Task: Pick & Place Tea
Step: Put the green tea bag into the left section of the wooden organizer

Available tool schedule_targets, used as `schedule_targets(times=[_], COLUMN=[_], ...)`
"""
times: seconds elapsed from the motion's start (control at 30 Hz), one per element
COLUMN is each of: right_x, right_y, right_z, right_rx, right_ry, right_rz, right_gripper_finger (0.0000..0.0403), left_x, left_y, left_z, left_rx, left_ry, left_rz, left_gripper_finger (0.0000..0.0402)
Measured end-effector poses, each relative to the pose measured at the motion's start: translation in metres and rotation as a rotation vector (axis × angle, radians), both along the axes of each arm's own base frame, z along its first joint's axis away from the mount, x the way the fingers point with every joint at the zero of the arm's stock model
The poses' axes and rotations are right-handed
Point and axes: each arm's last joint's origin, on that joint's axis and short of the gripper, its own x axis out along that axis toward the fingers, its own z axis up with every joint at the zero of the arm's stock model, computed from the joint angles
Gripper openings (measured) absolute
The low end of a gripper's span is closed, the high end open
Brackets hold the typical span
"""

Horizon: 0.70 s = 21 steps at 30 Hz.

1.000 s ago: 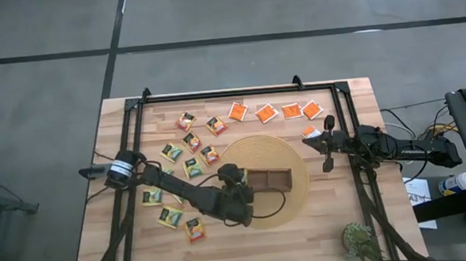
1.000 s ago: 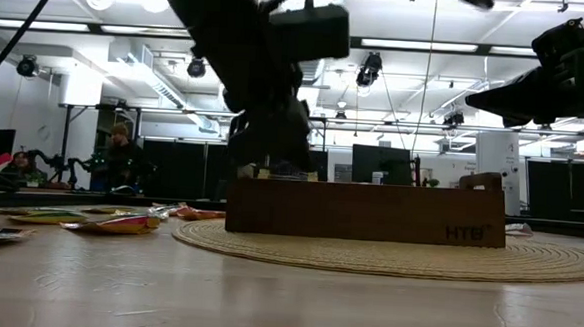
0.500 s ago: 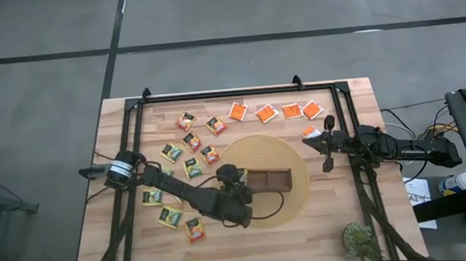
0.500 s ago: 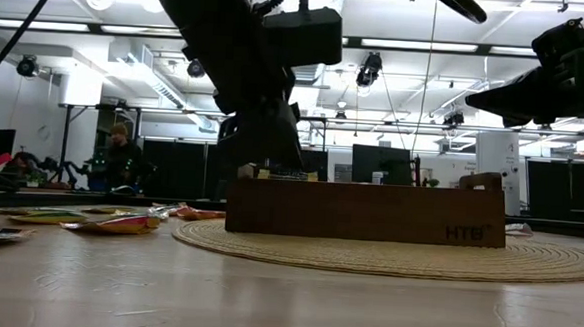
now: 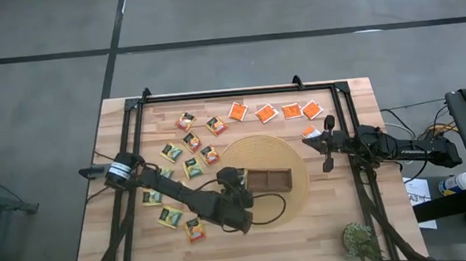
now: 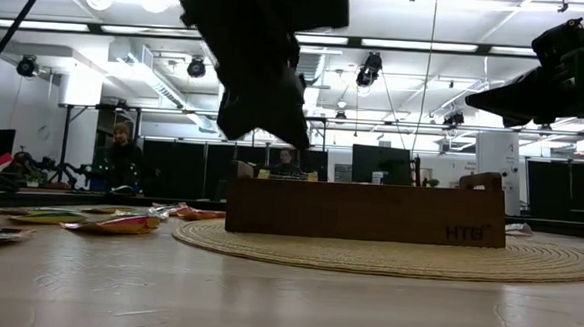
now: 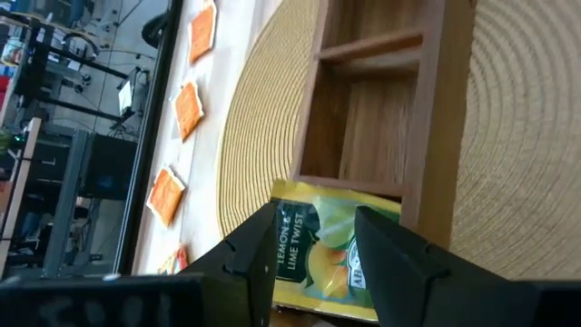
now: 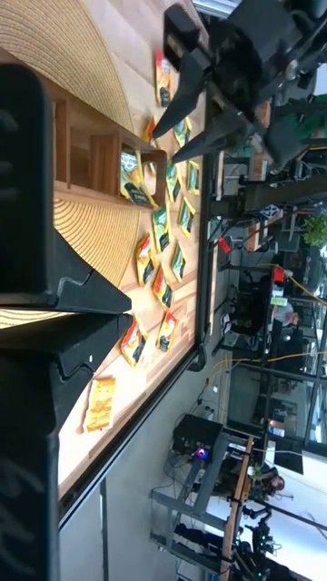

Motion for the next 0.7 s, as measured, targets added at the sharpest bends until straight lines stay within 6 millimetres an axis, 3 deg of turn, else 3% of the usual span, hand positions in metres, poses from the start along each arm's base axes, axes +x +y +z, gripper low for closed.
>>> schedule_targets(times=[0.3,0.7], right_x=[0.0,0.0], right_y=[0.0,0.0], right_z=[0.0,0.0], right_rx=[0.0,0.0], right_ry=[0.0,0.0], right_rz=[0.0,0.0], right_gripper_finger=[0.0009,0.0008], left_x=[-0.018,-0.049], left_y=[-0.009,-0.009], left_z=[0.024,0.028], left_rx=[-0.059,-0.215], left_ry=[0.005,0.002], left_rz=[0.153,0.496], left_gripper_finger=[0.0142,0.0142])
